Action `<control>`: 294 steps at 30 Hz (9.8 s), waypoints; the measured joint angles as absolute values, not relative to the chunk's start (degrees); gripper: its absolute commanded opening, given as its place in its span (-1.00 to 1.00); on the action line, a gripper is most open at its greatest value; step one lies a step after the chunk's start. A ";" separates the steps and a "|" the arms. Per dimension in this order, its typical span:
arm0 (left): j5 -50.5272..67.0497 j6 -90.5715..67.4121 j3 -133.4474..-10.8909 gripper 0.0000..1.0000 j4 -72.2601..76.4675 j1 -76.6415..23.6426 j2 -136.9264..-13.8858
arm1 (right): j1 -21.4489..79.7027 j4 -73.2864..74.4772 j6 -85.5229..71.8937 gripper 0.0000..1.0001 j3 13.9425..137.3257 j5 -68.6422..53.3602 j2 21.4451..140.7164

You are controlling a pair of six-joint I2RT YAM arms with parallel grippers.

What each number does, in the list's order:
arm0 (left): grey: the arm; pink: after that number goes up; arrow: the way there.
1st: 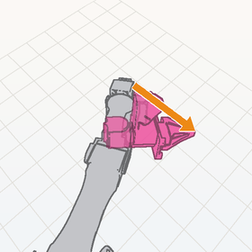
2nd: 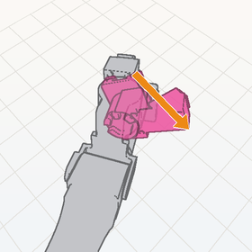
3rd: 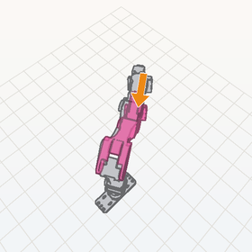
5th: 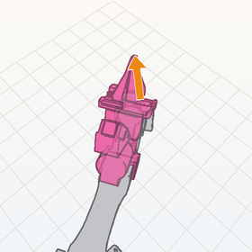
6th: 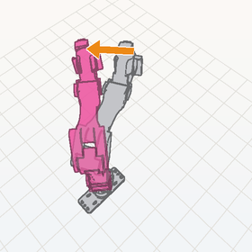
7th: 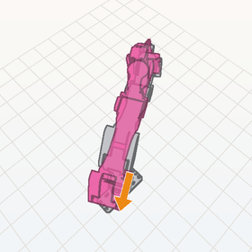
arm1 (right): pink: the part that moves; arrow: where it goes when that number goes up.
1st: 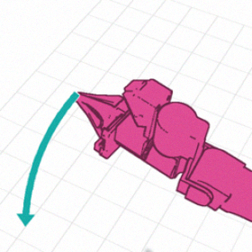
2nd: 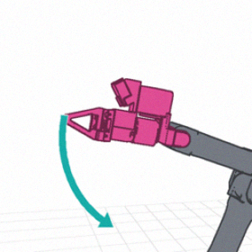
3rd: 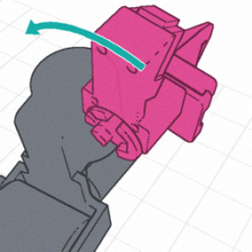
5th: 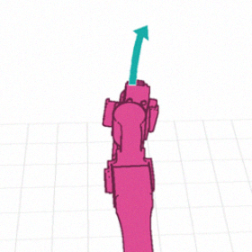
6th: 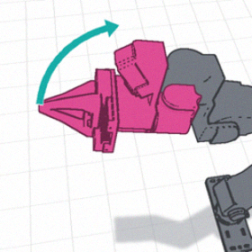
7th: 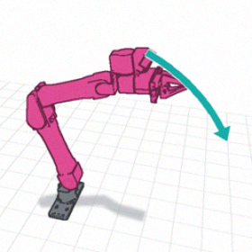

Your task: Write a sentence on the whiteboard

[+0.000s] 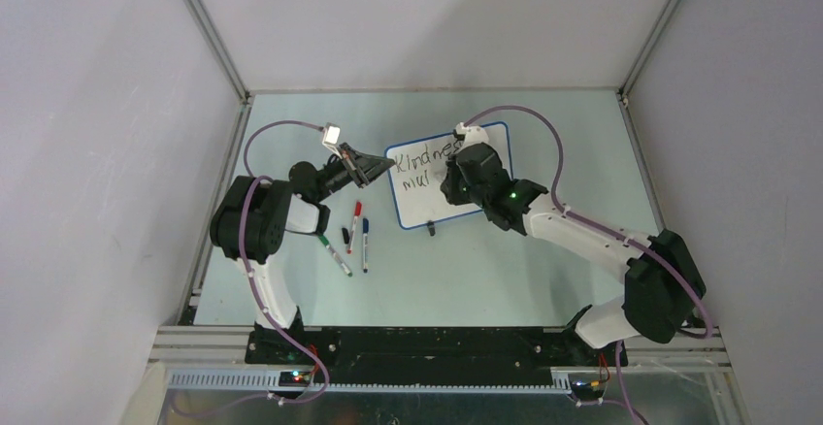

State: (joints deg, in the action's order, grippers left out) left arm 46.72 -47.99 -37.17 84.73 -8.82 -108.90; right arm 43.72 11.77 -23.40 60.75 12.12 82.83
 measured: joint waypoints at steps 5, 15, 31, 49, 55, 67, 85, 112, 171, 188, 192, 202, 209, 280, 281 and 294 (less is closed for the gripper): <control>46.74 -47.99 -37.17 -1.00 84.71 -8.82 -108.84 | 43.09 9.72 -23.33 -1.00 60.75 11.11 82.94; 46.74 -47.99 -37.17 -1.00 84.71 -8.82 -108.81 | 43.11 8.73 -23.29 -1.00 60.93 10.22 85.67; 46.72 -47.99 -37.17 -1.00 84.71 -8.82 -108.81 | 43.11 9.26 -23.16 -1.00 62.41 10.22 87.50; 46.70 -47.99 -37.01 -1.00 84.71 -8.82 -108.79 | 42.96 11.42 -23.18 -1.00 64.42 12.21 88.73; 46.68 -47.99 -36.80 -1.00 84.73 -8.82 -108.75 | 42.72 12.36 -23.86 -1.00 64.62 12.25 88.73; 46.68 -47.99 -36.80 -1.00 84.75 -8.82 -108.75 | 43.57 12.10 -23.68 -1.00 64.62 14.57 88.49; 46.68 -47.99 -36.75 -1.00 84.75 -8.82 -108.73 | 44.42 9.98 -22.44 -1.00 64.62 15.20 88.33; 46.70 -47.99 -36.75 -1.00 84.75 -8.82 -108.73 | 43.48 10.41 -22.50 -1.00 64.62 14.06 88.36; 46.65 -47.94 -36.32 -1.00 84.75 -8.82 -108.29 | 43.86 10.83 -24.34 -1.00 57.17 14.41 79.05; 46.65 -47.97 -36.32 -1.00 84.75 -8.82 -108.29 | 44.88 -1.63 -22.17 -1.00 52.31 14.52 79.29; 46.65 -47.97 -36.32 -1.00 84.75 -8.82 -108.29 | 44.95 -2.22 -22.20 -1.00 52.27 14.48 80.05; 46.65 -47.97 -36.32 -1.00 84.75 -8.82 -108.29 | 44.93 -3.31 -22.22 -1.00 52.31 14.13 82.15; 46.63 -47.97 -36.32 -1.00 84.75 -8.82 -108.31 | 44.93 -2.72 -22.24 -1.00 52.40 14.11 84.09; 46.15 -47.94 -36.32 -1.00 84.73 -8.75 -108.29 | 44.86 -6.26 -22.44 -1.00 46.26 18.31 75.53; 46.15 -47.94 -36.32 -1.00 84.73 -8.75 -108.31 | 45.06 -7.11 -21.98 -1.00 45.39 18.46 74.28; 46.15 -47.94 -36.32 -1.00 84.73 -8.75 -108.29 | 45.32 -15.62 -19.40 -1.00 42.94 17.47 72.99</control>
